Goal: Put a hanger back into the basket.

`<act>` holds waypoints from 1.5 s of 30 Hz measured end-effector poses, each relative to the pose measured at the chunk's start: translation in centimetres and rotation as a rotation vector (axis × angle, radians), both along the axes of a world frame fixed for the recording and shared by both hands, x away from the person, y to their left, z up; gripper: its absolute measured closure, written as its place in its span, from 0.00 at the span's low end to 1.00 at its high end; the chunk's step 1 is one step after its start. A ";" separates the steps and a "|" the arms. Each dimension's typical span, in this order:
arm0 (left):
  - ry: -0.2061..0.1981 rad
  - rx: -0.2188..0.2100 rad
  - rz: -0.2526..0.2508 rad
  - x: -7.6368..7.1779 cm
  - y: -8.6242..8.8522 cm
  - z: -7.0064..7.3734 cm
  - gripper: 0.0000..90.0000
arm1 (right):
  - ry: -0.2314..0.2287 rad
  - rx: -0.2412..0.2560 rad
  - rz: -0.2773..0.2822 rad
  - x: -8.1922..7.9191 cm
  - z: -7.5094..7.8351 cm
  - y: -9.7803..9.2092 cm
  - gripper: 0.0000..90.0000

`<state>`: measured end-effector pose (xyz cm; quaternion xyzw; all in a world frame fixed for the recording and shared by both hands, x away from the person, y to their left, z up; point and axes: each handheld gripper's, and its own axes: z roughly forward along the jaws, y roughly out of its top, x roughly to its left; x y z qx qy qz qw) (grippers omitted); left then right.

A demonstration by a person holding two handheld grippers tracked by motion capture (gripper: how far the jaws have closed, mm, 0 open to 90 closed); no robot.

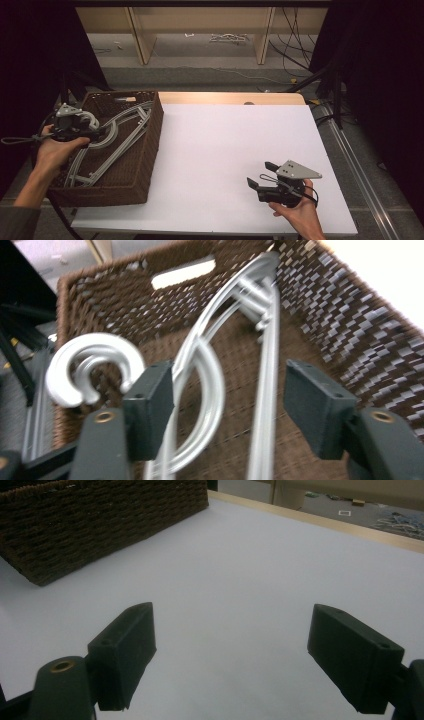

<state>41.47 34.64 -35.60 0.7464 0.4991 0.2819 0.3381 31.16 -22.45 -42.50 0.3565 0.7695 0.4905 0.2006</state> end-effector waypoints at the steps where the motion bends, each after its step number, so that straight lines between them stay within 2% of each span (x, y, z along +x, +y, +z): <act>1: -0.010 -0.005 -0.003 -0.3 -0.3 0.2 0.38 | 0.002 -0.002 -0.001 0.0 0.0 0.0 0.23; 5: -0.069 -0.069 -0.004 -1.7 -1.9 0.9 0.32 | -0.004 0.009 0.001 0.0 -0.1 0.1 0.23; 7: -0.091 -0.079 -0.024 -2.6 -2.9 1.2 0.31 | 0.001 0.005 -0.003 0.0 0.0 0.1 0.22; 9: -0.117 -0.122 -0.043 -3.5 -4.0 1.5 0.29 | 0.003 0.030 0.006 -0.1 -0.1 0.4 0.22; 10: -0.124 -0.157 -0.062 -3.9 -4.5 1.5 0.29 | -0.013 0.020 0.008 0.0 -0.1 0.4 0.22; 11: -0.133 -0.180 -0.080 -4.3 -5.1 1.6 0.29 | -0.004 0.010 0.010 -0.1 -0.1 0.4 0.22; 12: -0.141 -0.199 -0.090 -4.8 -5.7 1.6 0.29 | 0.010 0.015 0.012 -0.1 -0.1 0.4 0.22; 14: -0.157 -0.213 -0.113 -5.5 -6.8 1.5 0.29 | -0.005 0.016 0.011 -0.1 -0.1 0.4 0.22; 16: -0.166 -0.220 -0.133 -6.2 -7.8 1.4 0.28 | -0.001 0.020 0.009 -0.1 -0.1 0.3 0.22; 17: -0.178 -0.219 -0.148 -6.5 -8.2 1.3 0.28 | 0.010 0.037 0.011 -0.1 -0.2 0.4 0.22; 18: -0.188 -0.226 -0.153 -6.9 -8.8 1.1 0.28 | 0.001 0.023 0.007 0.0 -0.1 0.3 0.22; 21: -0.203 -0.258 -0.165 -7.7 -9.9 0.7 0.28 | -0.010 0.029 0.010 0.1 -0.2 0.4 0.22; 23: -0.219 -0.270 -0.183 -8.2 -10.6 0.4 0.27 | 0.012 0.030 0.014 0.0 -0.2 0.4 0.22; 24: -0.228 -0.267 -0.190 -8.4 -10.9 0.2 0.27 | -0.007 0.020 0.010 0.0 -0.2 0.4 0.22; 26: -0.241 -0.265 -0.217 -8.6 -11.5 -0.2 0.26 | -0.002 0.037 0.015 0.0 -0.2 0.7 0.22; 27: -0.242 -0.273 -0.223 -8.7 -11.8 -0.4 0.26 | -0.019 0.026 0.013 0.0 -0.2 0.7 0.22; 33: -0.285 -0.314 -0.269 -9.3 -13.3 -1.4 0.23 | -0.017 0.016 0.018 0.0 -0.2 1.2 0.22; 35: -0.298 -0.316 -0.286 -9.6 -13.7 -1.8 0.23 | 0.003 0.018 0.021 -0.1 -0.2 1.3 0.22; 37: -0.299 -0.319 -0.310 -9.9 -14.3 -2.3 0.22 | -0.012 0.014 0.019 -0.1 -0.2 1.2 0.22; 38: -0.301 -0.323 -0.319 -10.1 -14.6 -2.5 0.22 | -0.001 0.021 0.016 -0.2 -0.2 1.3 0.22; 40: -0.317 -0.307 -0.342 -10.5 -15.2 -2.9 0.21 | -0.020 0.021 0.018 -0.1 -0.3 1.3 0.22; 41: -0.327 -0.291 -0.350 -10.6 -15.4 -3.1 0.21 | 0.000 0.025 0.026 -0.2 -0.2 1.3 0.22; 43: -0.329 -0.303 -0.358 -11.0 -15.9 -3.6 0.21 | -0.002 0.030 0.015 -0.3 -0.2 1.3 0.22; 45: -0.341 -0.304 -0.374 -11.3 -16.2 -4.1 0.20 | -0.005 0.054 0.019 -0.4 -0.3 1.3 0.22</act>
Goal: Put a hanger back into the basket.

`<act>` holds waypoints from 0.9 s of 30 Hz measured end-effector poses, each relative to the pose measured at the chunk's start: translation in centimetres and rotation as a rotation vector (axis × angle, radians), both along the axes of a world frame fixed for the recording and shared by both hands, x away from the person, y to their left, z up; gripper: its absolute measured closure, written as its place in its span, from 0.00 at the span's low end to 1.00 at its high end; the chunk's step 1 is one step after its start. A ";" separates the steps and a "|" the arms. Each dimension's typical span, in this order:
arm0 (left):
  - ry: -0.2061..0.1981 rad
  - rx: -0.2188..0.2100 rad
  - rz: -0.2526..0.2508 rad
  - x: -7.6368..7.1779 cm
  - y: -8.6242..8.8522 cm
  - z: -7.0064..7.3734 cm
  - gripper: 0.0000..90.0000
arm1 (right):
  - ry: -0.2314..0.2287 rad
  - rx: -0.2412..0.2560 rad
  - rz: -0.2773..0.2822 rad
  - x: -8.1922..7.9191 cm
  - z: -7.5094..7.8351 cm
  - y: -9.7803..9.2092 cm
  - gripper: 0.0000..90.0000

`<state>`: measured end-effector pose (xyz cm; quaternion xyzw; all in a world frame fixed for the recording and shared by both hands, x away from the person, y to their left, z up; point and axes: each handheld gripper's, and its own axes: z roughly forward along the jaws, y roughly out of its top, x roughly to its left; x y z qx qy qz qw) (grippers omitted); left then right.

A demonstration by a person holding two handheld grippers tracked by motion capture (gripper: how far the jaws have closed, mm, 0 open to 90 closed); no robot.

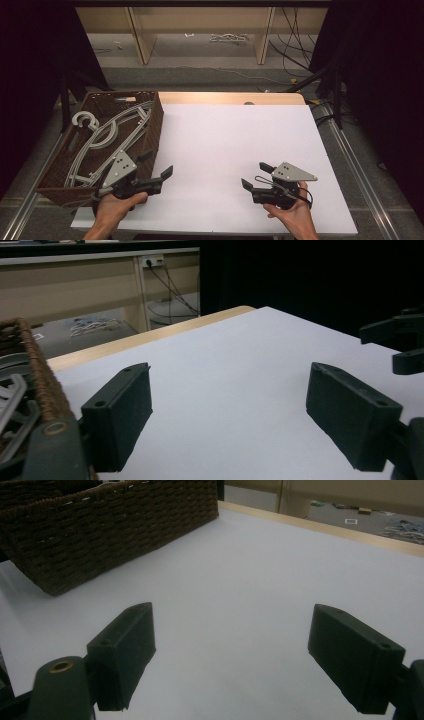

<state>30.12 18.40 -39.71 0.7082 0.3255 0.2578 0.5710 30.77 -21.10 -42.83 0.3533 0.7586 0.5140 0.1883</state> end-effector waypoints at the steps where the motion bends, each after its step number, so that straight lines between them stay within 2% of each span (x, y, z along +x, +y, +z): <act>1: -0.011 0.013 -0.009 -0.2 -0.1 -0.3 0.20 | 0.002 -0.007 0.000 -0.1 0.0 -0.1 0.22; 3: -0.013 0.009 -0.017 -0.6 -0.5 -0.9 0.19 | 0.002 0.003 0.002 -0.3 0.1 -0.1 0.22; 7: -0.019 0.045 -0.042 -1.3 -1.1 -2.6 0.19 | 0.000 0.008 0.000 -0.8 0.0 -0.2 0.22; 8: -0.007 0.056 -0.050 -1.4 -1.3 -3.1 0.19 | 0.004 0.015 -0.004 -1.0 0.0 -0.2 0.21; 10: 0.016 0.050 -0.054 -1.4 -1.5 -3.6 0.19 | -0.002 0.024 -0.011 -1.3 0.0 -0.2 0.20; 11: 0.018 0.072 -0.048 -1.4 -1.5 -3.7 0.19 | -0.007 0.024 -0.021 -1.5 0.0 -0.3 0.20; 12: 0.020 0.056 -0.045 -1.4 -1.5 -3.8 0.19 | 0.006 0.034 -0.027 -1.8 0.0 -0.3 0.19; 13: 0.017 0.061 -0.040 -1.4 -1.3 -3.7 0.19 | -0.007 0.046 -0.033 -2.0 -0.1 -0.3 0.19; 14: 0.017 0.045 -0.037 -1.4 -1.2 -3.7 0.19 | -0.001 0.039 -0.041 -2.3 0.0 -0.4 0.19; 16: 0.000 0.043 -0.031 -1.4 -0.8 -3.5 0.19 | -0.003 0.054 -0.057 -2.8 -0.1 -0.5 0.18; 17: 0.002 0.028 -0.025 -1.5 -0.7 -3.4 0.19 | 0.000 0.058 -0.057 -3.2 -0.2 -0.6 0.18; 18: 0.002 0.024 -0.024 -1.5 -0.5 -3.4 0.19 | 0.013 0.060 -0.060 -3.5 -0.2 -0.7 0.18; 20: 0.000 0.025 -0.025 -1.4 -0.3 -3.4 0.19 | -0.004 0.075 -0.063 -3.9 -0.4 -0.6 0.18; 24: 0.000 0.027 -0.027 -1.4 -0.5 -3.4 0.19 | -0.012 0.068 -0.063 -4.2 -0.5 -0.6 0.18; 27: 0.002 0.026 -0.035 -1.4 -0.6 -3.5 0.19 | -0.021 0.044 -0.047 -4.1 -0.3 -0.6 0.18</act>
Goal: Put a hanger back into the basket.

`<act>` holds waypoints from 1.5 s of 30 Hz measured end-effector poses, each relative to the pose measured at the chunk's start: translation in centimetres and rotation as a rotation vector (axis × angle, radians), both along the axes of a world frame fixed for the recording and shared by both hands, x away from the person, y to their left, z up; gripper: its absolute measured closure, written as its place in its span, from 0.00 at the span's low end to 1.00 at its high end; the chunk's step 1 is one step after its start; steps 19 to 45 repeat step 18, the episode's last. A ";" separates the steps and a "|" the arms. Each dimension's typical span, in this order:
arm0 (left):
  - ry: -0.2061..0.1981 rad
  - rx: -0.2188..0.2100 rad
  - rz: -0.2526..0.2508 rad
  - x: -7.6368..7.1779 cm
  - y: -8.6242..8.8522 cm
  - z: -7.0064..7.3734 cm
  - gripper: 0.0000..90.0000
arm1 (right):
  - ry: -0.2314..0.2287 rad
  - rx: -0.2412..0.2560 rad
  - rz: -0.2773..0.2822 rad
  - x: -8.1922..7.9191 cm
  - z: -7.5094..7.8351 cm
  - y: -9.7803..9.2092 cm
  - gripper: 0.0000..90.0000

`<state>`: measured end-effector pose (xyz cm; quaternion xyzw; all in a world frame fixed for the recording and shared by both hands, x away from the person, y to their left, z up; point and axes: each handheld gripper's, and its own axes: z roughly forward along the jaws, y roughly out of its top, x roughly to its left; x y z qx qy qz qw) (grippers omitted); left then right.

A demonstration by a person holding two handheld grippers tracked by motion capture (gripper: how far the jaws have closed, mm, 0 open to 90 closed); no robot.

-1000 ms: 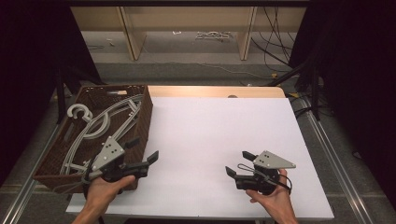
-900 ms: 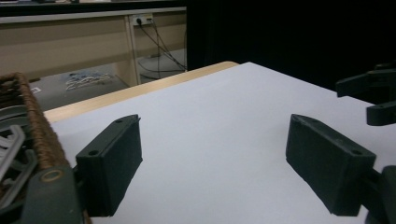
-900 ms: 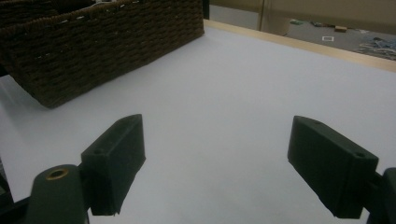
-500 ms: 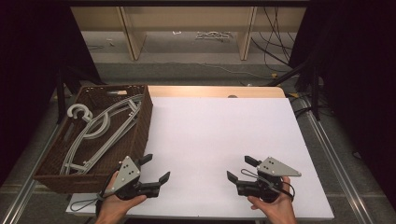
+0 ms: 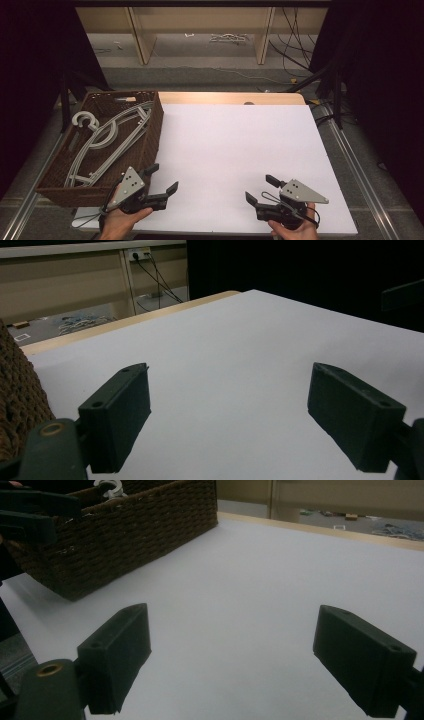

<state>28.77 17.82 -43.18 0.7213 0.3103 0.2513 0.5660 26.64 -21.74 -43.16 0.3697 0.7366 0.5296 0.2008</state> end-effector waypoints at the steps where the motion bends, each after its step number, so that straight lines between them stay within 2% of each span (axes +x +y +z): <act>1: 0.000 -0.001 -0.001 0.0 0.0 0.0 0.19 | -0.007 -0.004 -0.002 0.0 0.0 0.0 0.18; 5: -0.002 0.000 -0.002 0.1 0.0 0.0 0.19 | 0.004 0.021 -0.010 0.1 -0.1 0.0 0.18; 6: -0.002 0.000 -0.002 0.1 0.1 0.0 0.19 | 0.015 0.003 -0.009 0.0 0.0 -0.1 0.18; 8: -0.007 0.007 -0.004 0.1 0.1 0.0 0.19 | 0.010 0.004 -0.005 0.1 -0.1 0.0 0.18; 9: -0.005 0.006 -0.004 0.1 0.1 0.0 0.19 | -0.014 0.016 -0.003 0.2 -0.2 0.0 0.18; 10: -0.006 0.008 -0.004 0.2 0.1 0.0 0.19 | -0.011 -0.004 0.003 0.2 -0.1 -0.1 0.18; 13: -0.003 0.006 -0.005 0.2 0.1 0.0 0.19 | -0.007 -0.007 -0.004 0.2 -0.1 -0.1 0.18; 14: -0.002 0.005 -0.005 0.2 0.1 0.0 0.19 | -0.031 0.009 0.002 0.4 -0.2 0.0 0.18; 16: -0.003 0.007 -0.007 0.2 0.1 0.0 0.19 | -0.021 0.011 0.002 0.4 -0.2 -0.1 0.18; 17: -0.002 0.005 -0.007 0.2 0.1 0.0 0.19 | -0.015 -0.013 -0.008 0.3 -0.1 -0.2 0.18; 45: -0.004 0.005 -0.008 0.2 0.1 0.0 0.19 | -0.011 -0.012 -0.012 0.3 -0.1 -0.2 0.18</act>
